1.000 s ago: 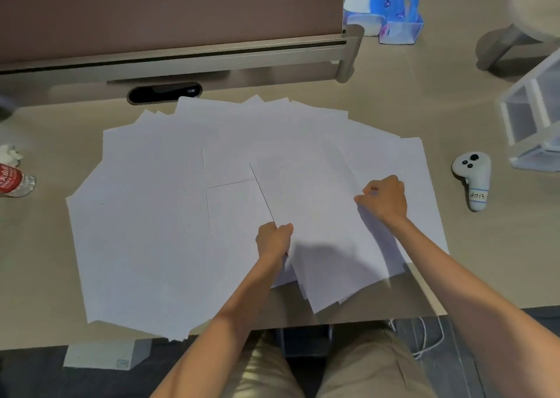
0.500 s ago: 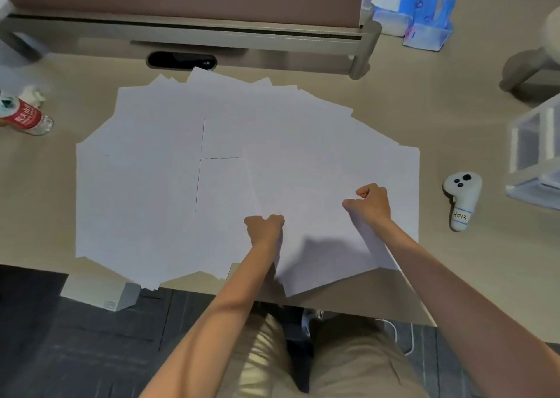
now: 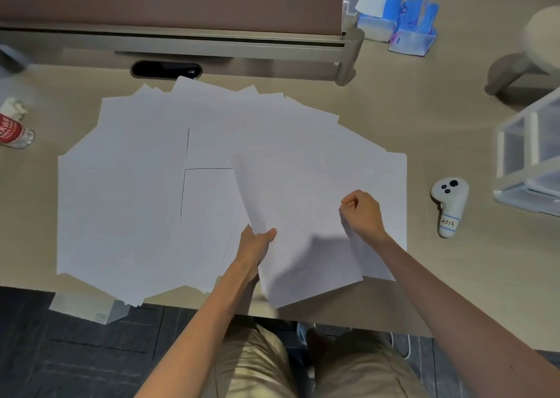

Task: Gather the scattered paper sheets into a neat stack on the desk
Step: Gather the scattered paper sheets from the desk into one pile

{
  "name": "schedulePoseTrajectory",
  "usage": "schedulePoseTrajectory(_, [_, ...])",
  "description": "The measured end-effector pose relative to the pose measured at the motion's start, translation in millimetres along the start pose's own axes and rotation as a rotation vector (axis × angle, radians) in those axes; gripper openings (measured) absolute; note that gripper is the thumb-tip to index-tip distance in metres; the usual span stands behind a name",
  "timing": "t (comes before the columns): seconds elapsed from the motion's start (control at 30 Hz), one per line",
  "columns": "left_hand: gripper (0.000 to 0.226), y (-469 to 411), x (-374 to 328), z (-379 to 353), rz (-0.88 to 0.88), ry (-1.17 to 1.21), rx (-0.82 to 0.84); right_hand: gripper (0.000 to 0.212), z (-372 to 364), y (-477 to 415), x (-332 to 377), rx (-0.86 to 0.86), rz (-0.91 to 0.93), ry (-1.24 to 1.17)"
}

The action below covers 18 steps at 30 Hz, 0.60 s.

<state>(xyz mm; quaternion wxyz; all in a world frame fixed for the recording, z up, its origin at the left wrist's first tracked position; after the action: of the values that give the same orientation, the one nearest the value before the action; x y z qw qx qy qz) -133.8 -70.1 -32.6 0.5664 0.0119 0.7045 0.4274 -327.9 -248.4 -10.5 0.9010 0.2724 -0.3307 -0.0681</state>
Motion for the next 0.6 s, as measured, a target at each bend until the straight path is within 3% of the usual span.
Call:
schedulePoseTrajectory(0.13, [0.034,3.5,-14.3,8.6,-0.133,-0.031,-0.036,0.033,16.4,-5.3,2.5,-0.194,0.166,0.229])
schedulePoseTrajectory(0.23, [0.033,7.3,-22.2,19.1,-0.18,-0.048,-0.065,0.055,1.4,-7.7,-3.2,-0.079,0.219,0.377])
schedulePoseTrajectory(0.33, [0.04,5.6,-27.0,35.6,-0.201,-0.077,-0.106,0.058,-13.9,-4.3,-9.6,0.016,0.247,0.41])
schedulePoseTrajectory(0.5, [0.038,6.5,-46.1,66.0,-0.222,-0.111,-0.127,0.05,-17.2,3.9,7.5,-0.07,0.288,0.261])
schedulePoseTrajectory(0.6, [0.037,10.0,-56.1,83.3,-0.223,-0.083,-0.121,0.049,-30.5,13.3,32.5,0.014,0.255,0.095])
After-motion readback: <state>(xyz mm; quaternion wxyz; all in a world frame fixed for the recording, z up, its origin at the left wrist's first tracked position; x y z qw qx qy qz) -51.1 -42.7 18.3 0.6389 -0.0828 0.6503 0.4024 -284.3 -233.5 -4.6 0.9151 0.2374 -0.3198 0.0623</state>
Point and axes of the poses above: each hand's wrist, its own y-axis away from the middle knuckle, its own z-axis out of the back of the hand, x = y × z, the point moved 8 cm from there along -y, towards the middle knuckle, and after that the axes turned 11 degrees about -z, right-handed, at the moved point
